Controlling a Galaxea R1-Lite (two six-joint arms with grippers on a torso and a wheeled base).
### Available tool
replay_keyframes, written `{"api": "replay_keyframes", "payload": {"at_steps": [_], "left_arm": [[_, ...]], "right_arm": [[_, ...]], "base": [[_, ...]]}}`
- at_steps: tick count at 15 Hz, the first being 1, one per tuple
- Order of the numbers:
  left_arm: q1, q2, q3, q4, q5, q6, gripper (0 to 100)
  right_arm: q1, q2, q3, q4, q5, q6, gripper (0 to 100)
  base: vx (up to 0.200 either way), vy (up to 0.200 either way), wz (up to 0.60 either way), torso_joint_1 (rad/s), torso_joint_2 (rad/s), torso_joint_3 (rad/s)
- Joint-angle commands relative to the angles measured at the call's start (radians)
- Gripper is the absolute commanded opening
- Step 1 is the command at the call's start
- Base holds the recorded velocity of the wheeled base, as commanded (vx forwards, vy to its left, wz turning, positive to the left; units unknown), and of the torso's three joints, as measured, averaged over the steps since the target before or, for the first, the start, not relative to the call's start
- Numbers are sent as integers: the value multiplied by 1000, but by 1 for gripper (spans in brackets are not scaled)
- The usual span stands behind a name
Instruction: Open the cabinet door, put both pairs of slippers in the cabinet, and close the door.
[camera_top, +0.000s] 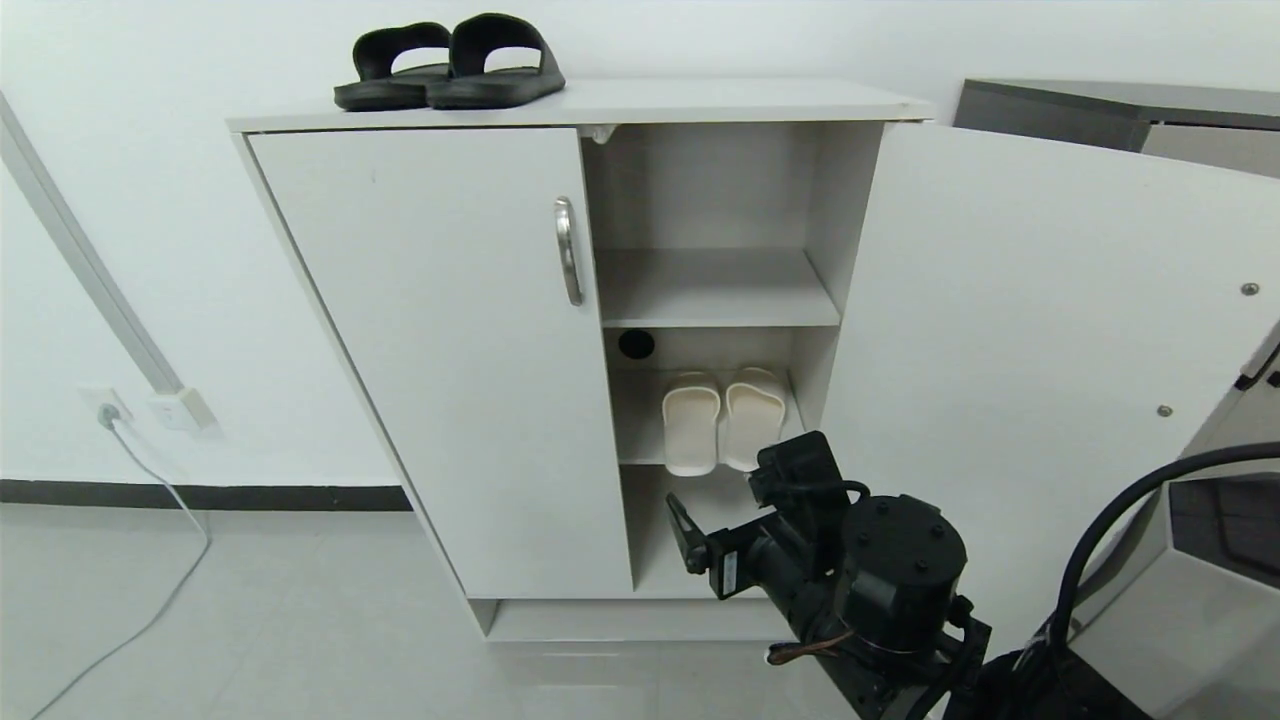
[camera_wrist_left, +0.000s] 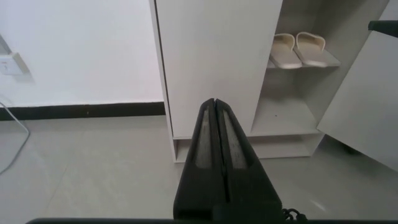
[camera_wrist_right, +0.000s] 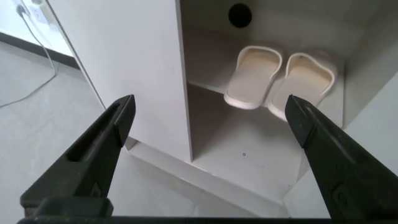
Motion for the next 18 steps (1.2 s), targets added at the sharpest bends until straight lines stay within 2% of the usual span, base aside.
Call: {"api": "replay_keyframes", "payload": {"at_steps": [1, 7, 18], "left_arm": [[0, 2, 0, 0, 0, -2, 0], [0, 2, 0, 0, -1, -2, 0], [0, 2, 0, 0, -1, -2, 0]], "right_arm": [[-2, 2, 5, -1, 0, 0, 100], [-3, 4, 9, -1, 0, -2, 100], [-3, 1, 28, -1, 2, -4, 100]], "base": [[0, 0, 0, -2, 2, 203], [0, 0, 0, 1, 0, 55], [0, 200, 0, 3, 3, 6]]}}
